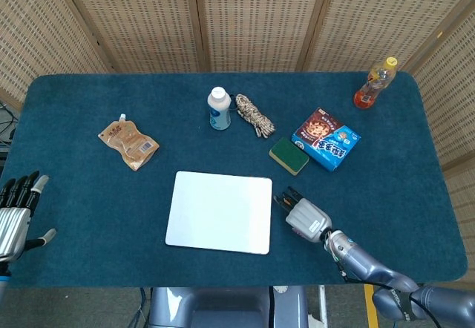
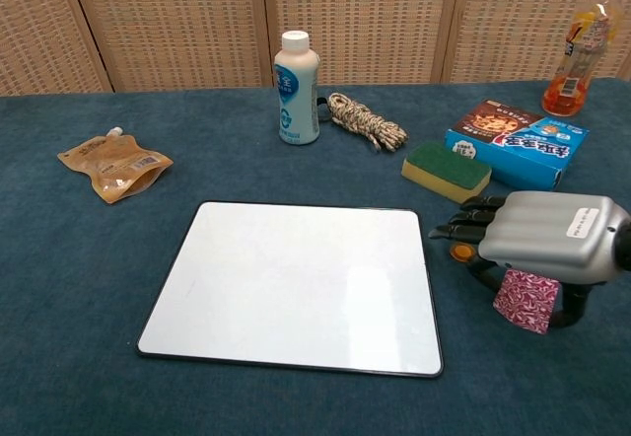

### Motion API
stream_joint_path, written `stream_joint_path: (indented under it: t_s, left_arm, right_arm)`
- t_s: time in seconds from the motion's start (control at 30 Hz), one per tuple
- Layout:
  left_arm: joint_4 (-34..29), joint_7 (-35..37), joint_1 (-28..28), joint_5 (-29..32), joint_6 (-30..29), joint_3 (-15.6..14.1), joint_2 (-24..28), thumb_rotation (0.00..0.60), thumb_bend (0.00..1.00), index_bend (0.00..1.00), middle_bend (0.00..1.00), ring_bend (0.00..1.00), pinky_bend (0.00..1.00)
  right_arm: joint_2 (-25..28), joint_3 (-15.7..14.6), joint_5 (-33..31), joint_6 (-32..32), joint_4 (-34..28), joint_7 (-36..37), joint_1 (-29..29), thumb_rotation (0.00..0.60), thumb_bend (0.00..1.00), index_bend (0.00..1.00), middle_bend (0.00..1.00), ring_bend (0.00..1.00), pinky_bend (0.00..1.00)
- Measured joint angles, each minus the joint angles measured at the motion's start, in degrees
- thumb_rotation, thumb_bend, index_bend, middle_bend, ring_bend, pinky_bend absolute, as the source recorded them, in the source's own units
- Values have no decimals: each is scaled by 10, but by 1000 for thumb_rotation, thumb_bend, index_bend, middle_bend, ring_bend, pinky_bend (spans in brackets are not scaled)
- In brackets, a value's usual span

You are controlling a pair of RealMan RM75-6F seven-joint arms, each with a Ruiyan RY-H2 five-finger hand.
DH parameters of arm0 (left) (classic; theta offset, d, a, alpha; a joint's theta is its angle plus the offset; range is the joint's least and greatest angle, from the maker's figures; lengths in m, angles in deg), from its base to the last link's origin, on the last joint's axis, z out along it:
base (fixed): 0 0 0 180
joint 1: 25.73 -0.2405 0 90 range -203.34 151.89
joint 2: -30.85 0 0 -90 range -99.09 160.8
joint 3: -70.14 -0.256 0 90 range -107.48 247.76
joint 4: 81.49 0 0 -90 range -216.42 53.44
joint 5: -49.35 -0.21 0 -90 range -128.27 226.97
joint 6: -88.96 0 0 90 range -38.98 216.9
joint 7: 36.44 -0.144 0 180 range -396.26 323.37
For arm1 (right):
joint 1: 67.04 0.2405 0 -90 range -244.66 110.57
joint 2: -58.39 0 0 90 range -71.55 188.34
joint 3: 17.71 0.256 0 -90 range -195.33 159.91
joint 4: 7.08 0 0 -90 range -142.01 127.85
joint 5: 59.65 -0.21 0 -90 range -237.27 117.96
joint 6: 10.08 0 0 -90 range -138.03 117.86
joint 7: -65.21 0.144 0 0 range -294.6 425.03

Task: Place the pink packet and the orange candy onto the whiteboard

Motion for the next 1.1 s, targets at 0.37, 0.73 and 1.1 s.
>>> stream_joint_path:
  t_s: [0.37,0.73,1.1]
  left_arm:
    - [-1,9,1,2,1,1,4,600,49,0,0,0,0]
    - [0,33,4,7,8,3,14,600,49,0,0,0,0]
    - [12,65,12,21,30,7,22,600,49,0,0,0,0]
  right_arm:
    - [20,24,-8,-18,-59,4,21,600,156,476,0,0,0]
    - [-19,76,-142,0,-90,-112,92,600,156,476,0,0,0]
    - [-167,93,-343,-61,-63,-274,196,600,2,23,0,0,0]
